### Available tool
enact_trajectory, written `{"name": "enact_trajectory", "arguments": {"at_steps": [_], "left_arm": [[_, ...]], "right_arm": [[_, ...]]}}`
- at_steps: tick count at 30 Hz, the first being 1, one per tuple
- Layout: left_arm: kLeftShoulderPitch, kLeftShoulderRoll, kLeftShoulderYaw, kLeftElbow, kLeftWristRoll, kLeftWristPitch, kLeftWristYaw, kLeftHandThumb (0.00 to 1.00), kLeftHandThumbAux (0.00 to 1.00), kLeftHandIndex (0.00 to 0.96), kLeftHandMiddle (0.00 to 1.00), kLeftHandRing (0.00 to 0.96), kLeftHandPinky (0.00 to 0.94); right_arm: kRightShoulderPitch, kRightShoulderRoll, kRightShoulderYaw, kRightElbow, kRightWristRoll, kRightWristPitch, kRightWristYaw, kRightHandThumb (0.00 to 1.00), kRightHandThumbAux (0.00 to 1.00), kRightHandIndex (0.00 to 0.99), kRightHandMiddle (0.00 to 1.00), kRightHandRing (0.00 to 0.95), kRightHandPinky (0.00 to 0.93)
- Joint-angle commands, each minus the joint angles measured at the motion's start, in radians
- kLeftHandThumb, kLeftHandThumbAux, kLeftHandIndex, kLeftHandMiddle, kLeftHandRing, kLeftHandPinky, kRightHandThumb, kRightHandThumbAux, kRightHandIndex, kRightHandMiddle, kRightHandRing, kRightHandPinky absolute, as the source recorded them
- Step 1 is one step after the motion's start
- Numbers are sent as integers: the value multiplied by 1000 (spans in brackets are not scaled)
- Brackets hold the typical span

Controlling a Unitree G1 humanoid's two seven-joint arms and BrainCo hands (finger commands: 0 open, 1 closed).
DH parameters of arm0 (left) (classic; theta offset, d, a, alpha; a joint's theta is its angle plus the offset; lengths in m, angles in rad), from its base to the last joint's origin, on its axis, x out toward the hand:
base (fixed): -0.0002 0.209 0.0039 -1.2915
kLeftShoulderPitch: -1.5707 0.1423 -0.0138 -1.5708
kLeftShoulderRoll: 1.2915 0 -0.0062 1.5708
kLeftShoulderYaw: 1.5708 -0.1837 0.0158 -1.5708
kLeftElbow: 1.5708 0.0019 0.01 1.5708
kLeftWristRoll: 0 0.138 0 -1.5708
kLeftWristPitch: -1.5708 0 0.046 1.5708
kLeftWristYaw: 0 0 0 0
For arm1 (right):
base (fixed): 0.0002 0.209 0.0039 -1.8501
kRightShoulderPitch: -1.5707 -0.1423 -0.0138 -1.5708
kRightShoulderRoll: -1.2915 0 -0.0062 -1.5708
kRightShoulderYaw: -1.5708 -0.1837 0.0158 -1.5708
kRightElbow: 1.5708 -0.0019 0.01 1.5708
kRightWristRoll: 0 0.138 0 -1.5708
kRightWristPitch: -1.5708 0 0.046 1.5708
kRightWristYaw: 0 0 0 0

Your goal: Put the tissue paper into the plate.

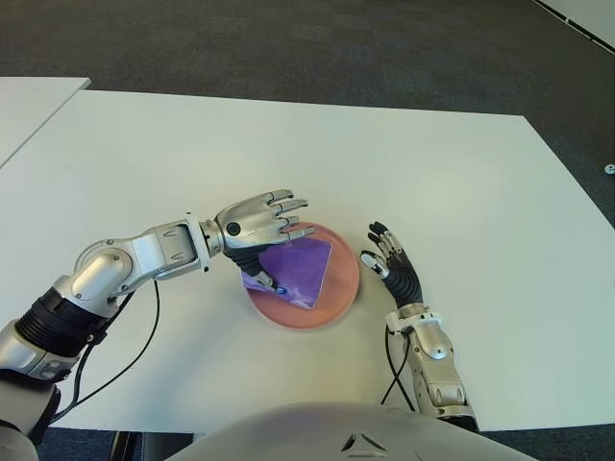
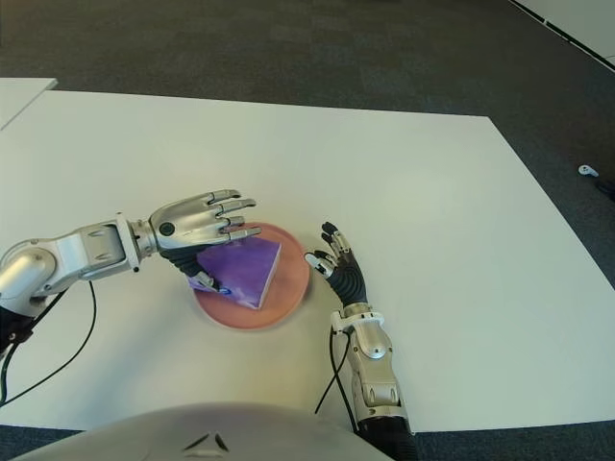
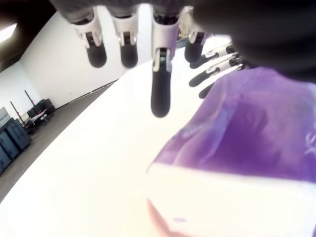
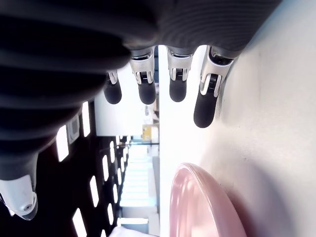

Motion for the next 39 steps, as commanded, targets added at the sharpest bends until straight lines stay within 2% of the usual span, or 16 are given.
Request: {"name": "enact_trajectory", "arguments": {"at_steps": [1,6,13,19,25,28,30,32,34,35,37,39], "left_arm": [[7,-6,-12,-10,37,23,-54,259,135,0,0,0,0],[8,-16,-16,-1,40,36,-76,260,87,0,0,0,0],[6,-32,-19,15,55,51,-58,227,70,0,0,0,0],[14,-37,-11,14,74,65,-20,196,88,0,0,0,0],[-2,-48,6,58,53,67,65,153,108,0,0,0,0],[-29,-31,67,85,-75,31,89,117,124,0,0,0,0],[-64,-41,132,155,-268,-16,107,108,154,0,0,0,0],[-75,-56,160,199,-369,-39,117,104,178,0,0,0,0],[-45,-80,189,211,-451,-46,134,89,219,0,0,0,0],[-24,-97,213,246,-545,-71,143,77,245,0,0,0,0],[-5,-112,237,289,-649,-105,148,50,316,0,0,0,0],[3,-132,263,377,-802,-180,144,41,341,0,0,0,0]], "right_arm": [[86,-10,-3,131,-6,132,-4,0,562,0,0,0,0],[84,-11,-2,131,-6,135,-3,0,561,0,0,0,0],[83,-10,-2,131,-7,136,-6,0,557,0,0,0,0],[83,-8,-1,132,-9,133,-8,0,550,0,0,0,0],[82,-5,1,132,-11,133,-12,0,550,0,0,0,0],[84,-4,4,128,-12,137,-13,0,551,0,0,0,0],[85,-2,6,125,-11,134,-13,0,550,0,0,0,0],[87,-1,7,124,-11,131,-14,0,549,0,0,0,0],[89,1,9,123,-12,130,-15,0,548,0,0,0,0],[89,2,10,122,-12,130,-15,0,547,0,0,0,0],[89,2,12,122,-14,131,-16,0,545,0,0,0,0],[89,3,14,122,-14,134,-16,0,544,0,0,0,0]]}}
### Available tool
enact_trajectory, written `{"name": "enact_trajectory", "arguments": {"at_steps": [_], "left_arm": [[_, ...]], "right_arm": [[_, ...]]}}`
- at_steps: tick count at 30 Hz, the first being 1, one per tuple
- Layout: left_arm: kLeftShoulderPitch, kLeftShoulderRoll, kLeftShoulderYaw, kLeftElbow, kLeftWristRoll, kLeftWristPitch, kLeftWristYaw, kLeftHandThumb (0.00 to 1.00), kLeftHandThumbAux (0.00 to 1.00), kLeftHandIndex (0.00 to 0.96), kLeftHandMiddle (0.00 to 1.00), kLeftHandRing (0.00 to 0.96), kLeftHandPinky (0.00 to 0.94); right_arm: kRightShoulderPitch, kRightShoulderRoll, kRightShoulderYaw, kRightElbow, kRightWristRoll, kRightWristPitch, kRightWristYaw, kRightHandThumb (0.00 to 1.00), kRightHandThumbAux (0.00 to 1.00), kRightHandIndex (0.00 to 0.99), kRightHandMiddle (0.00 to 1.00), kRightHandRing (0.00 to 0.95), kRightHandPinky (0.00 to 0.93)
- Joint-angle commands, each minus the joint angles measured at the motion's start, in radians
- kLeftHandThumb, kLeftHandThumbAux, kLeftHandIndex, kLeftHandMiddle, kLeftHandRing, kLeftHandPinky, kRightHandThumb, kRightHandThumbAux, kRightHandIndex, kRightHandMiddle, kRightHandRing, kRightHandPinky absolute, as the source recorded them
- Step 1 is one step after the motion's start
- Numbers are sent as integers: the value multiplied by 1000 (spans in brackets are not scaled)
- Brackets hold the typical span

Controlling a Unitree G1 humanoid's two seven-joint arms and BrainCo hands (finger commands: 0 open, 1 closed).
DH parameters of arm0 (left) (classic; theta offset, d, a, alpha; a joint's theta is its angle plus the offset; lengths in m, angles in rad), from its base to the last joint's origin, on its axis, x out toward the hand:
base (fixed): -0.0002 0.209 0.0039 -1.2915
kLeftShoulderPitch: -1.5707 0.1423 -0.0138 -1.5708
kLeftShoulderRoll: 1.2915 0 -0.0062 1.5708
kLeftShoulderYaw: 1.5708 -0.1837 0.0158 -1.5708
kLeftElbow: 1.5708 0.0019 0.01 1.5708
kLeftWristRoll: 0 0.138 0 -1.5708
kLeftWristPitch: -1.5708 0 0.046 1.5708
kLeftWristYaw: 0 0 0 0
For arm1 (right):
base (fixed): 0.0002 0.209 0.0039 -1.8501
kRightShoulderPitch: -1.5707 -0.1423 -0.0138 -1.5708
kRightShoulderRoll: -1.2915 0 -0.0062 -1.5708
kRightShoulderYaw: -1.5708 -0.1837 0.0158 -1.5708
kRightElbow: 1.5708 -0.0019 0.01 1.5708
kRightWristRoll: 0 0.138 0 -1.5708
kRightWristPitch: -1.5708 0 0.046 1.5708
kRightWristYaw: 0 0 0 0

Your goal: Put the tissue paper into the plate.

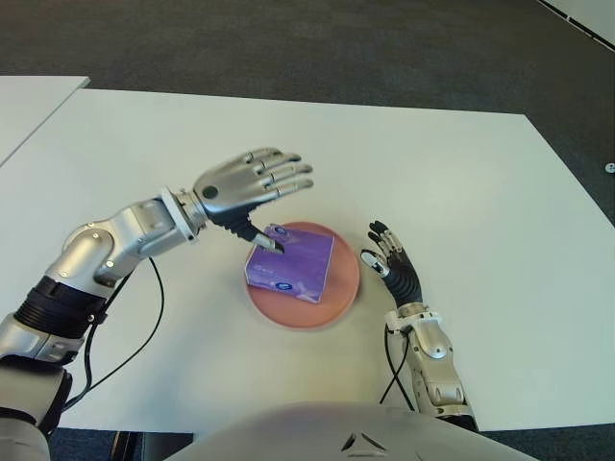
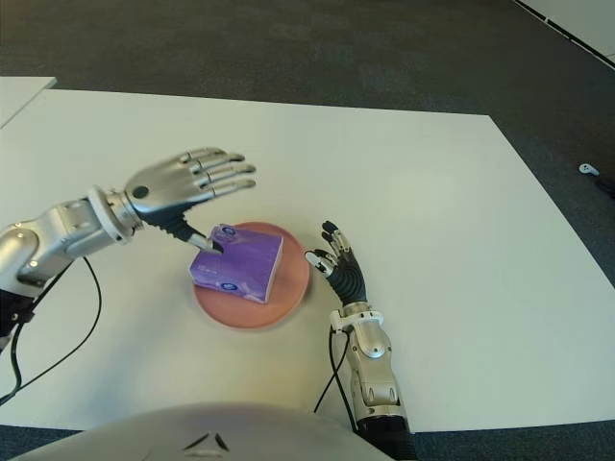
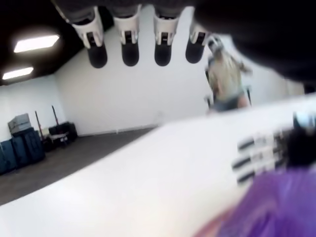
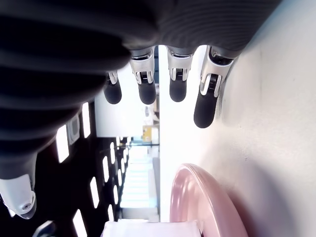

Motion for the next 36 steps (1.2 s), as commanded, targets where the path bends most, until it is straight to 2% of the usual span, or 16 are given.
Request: {"name": "enact_trajectory", "arguments": {"at_steps": [1,3,7,9,11,13,15,17,20,26,34,36], "left_arm": [[48,-85,104,241,-463,-172,22,28,381,0,0,0,0],[54,-114,120,278,-582,-191,-6,12,425,0,0,0,0],[45,-151,155,309,-718,-135,-66,3,444,0,0,0,0],[77,-161,198,287,-806,-71,-88,1,405,0,0,0,0],[89,-163,214,279,-841,-52,-99,0,383,0,0,0,0],[152,-187,289,331,-945,-28,-111,0,326,0,0,0,0],[189,-218,327,346,-994,-8,-98,0,280,0,0,0,0],[203,-250,333,340,-1005,1,-80,0,252,0,0,0,0],[223,-296,334,376,-1014,-21,-82,0,228,0,0,0,0],[261,-342,360,406,-1048,-18,-136,0,206,0,0,0,0],[326,-377,391,387,-1048,5,-171,0,243,0,0,0,0],[349,-408,390,413,-1028,1,-157,0,263,0,0,0,0]], "right_arm": [[92,-1,12,128,-13,140,-7,0,543,0,0,0,0],[92,0,13,128,-12,143,-5,0,543,0,0,0,0],[92,0,13,127,-9,147,-3,0,542,0,0,0,0],[91,-1,13,128,-9,149,-2,0,540,0,0,0,0],[93,-3,13,127,-8,149,-1,0,540,0,0,0,0],[94,-5,13,126,-8,148,2,0,538,0,0,0,0],[95,-6,13,127,-8,147,3,0,536,0,0,0,0],[95,-8,13,126,-8,148,4,0,535,0,0,0,0],[94,-10,14,125,-9,155,5,0,535,0,0,0,0],[91,-14,14,125,-9,160,5,0,538,0,0,0,0],[93,-17,16,120,-14,159,1,0,540,0,0,0,0],[91,-17,17,121,-16,163,0,0,541,0,0,0,0]]}}
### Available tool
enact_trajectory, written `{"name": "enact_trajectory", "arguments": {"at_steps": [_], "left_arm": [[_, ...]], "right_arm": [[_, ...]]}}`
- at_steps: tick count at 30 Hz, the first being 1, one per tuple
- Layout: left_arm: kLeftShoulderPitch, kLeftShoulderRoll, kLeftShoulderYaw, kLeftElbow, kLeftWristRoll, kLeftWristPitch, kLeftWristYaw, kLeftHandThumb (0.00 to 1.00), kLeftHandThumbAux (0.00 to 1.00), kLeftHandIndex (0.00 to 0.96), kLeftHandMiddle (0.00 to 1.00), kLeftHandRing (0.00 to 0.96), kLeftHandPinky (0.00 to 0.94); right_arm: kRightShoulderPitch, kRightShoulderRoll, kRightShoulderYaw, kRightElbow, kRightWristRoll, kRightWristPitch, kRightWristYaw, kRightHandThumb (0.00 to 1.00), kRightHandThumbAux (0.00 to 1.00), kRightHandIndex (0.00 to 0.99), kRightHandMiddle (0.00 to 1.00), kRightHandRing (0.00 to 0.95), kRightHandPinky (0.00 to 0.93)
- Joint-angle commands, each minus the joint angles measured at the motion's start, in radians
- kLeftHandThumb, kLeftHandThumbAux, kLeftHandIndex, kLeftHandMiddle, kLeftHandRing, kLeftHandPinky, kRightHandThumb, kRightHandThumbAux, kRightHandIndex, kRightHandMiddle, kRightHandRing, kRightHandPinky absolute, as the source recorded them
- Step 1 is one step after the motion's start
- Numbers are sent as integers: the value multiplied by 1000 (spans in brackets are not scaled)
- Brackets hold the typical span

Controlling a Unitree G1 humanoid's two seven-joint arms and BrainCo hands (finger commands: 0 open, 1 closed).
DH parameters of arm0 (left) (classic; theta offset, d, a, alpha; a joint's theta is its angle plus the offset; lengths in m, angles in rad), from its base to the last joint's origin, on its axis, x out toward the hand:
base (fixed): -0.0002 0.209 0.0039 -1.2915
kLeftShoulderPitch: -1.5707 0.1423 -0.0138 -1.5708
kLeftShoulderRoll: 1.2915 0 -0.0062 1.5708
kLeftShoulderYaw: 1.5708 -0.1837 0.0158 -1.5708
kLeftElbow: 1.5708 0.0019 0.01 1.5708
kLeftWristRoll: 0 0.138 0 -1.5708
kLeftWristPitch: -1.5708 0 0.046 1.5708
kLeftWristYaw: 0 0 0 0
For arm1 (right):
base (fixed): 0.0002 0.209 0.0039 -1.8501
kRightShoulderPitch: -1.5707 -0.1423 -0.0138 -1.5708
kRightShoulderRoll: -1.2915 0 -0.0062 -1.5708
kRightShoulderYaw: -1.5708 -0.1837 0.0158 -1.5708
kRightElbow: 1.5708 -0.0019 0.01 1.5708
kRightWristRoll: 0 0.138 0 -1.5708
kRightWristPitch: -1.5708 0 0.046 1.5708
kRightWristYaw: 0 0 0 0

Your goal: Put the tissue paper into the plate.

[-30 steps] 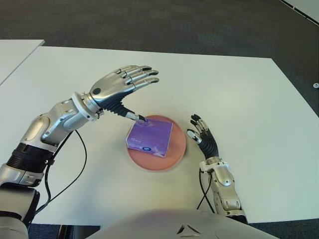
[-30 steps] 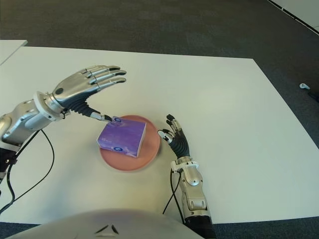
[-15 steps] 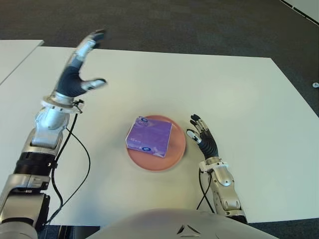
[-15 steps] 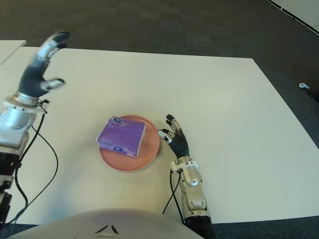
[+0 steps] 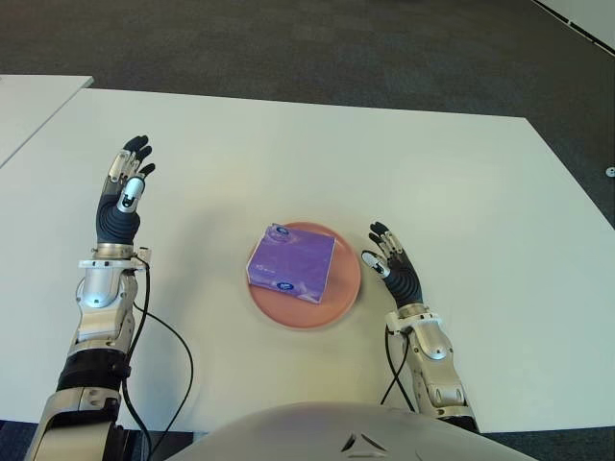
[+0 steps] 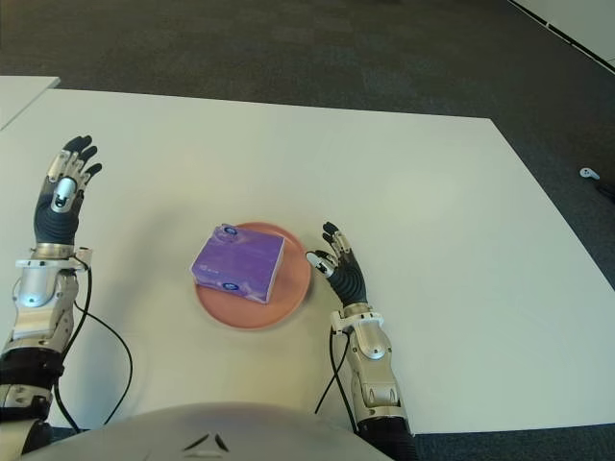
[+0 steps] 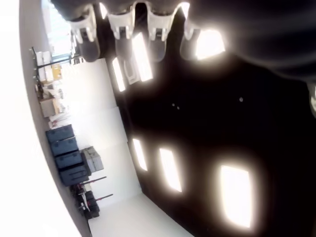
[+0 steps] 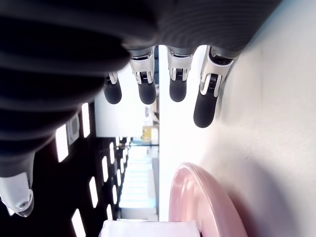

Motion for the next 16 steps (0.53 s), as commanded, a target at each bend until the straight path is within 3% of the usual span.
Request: {"name": "enact_trajectory", "arguments": {"at_steps": [1,16], "left_arm": [[48,-65,10,33,26,20,-2,0,267,0,0,0,0],[42,-203,-23,166,170,74,66,0,330,0,0,0,0]], "right_arm": [[88,-11,12,114,-15,164,1,0,541,0,0,0,0],[97,-13,15,100,-12,168,1,0,556,0,0,0,0]]}}
